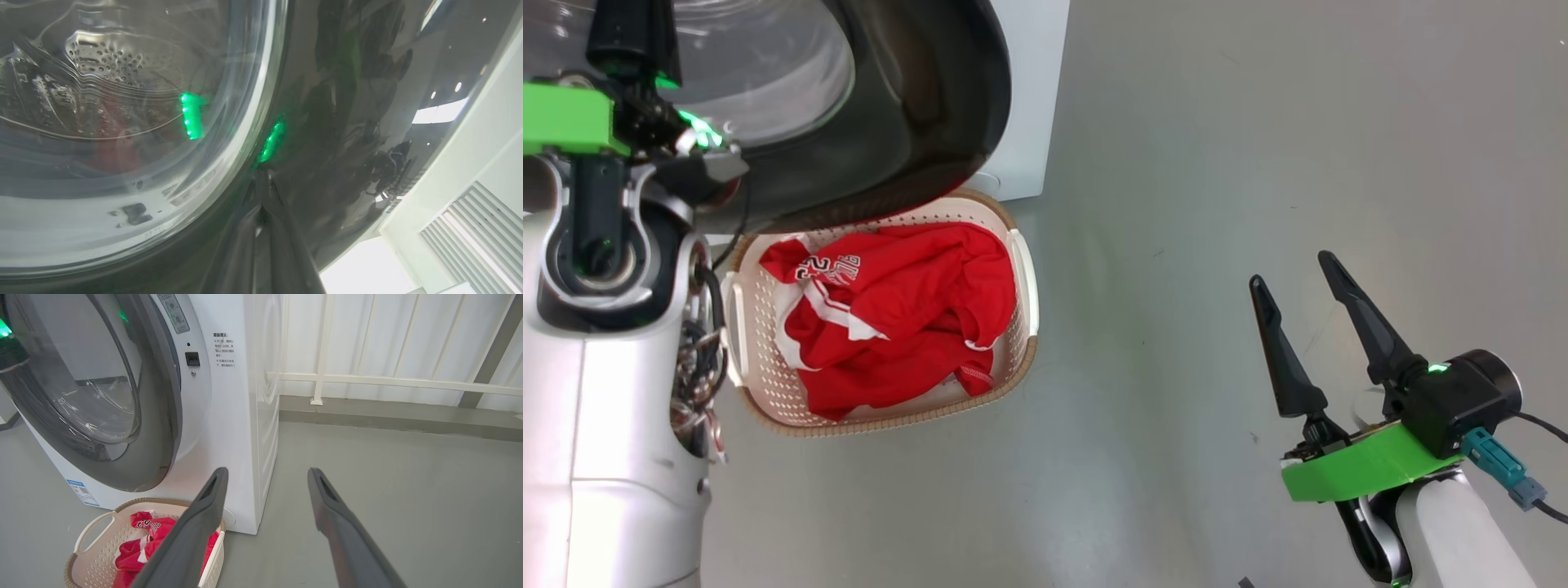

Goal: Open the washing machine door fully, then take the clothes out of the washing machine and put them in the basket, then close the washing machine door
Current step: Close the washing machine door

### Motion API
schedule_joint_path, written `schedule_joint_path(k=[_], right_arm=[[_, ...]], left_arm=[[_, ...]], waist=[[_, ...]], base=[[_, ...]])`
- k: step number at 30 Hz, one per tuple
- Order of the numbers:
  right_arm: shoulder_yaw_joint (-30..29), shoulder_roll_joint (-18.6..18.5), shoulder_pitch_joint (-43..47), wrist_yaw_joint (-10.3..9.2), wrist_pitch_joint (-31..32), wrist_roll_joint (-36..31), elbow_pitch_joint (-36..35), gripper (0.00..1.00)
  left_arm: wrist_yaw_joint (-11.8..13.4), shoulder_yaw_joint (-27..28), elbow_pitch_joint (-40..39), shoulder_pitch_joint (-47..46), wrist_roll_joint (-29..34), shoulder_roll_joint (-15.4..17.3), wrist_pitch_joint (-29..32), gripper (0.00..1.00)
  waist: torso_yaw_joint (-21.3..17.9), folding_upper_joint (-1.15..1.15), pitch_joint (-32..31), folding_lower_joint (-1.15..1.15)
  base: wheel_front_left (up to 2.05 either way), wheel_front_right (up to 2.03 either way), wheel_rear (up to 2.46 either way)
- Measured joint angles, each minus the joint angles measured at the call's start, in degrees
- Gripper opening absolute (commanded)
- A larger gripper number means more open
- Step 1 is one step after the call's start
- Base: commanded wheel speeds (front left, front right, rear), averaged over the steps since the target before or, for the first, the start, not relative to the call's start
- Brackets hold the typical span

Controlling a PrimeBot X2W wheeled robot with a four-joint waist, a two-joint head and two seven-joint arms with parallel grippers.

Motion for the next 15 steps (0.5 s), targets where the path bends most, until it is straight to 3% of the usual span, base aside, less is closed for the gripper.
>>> schedule_joint_path(k=[14, 15], right_arm=[[-0.32, 0.00, -0.54, 0.00, 0.00, -0.07, 0.62, 1.00], [-0.40, -0.01, -0.54, 0.00, 0.00, -0.07, 0.70, 1.00]], left_arm=[[-1.94, -0.24, 2.21, -0.52, 0.84, -0.20, 0.15, 0.00], [-1.94, -0.27, 2.12, -0.06, 1.14, -0.15, 0.13, 0.04]], waist=[[0.53, 0.00, -1.77, 0.00], [0.65, 0.00, -2.09, 0.00]], base=[[0.00, 0.00, 0.00], [0.00, 0.00, 0.00]])
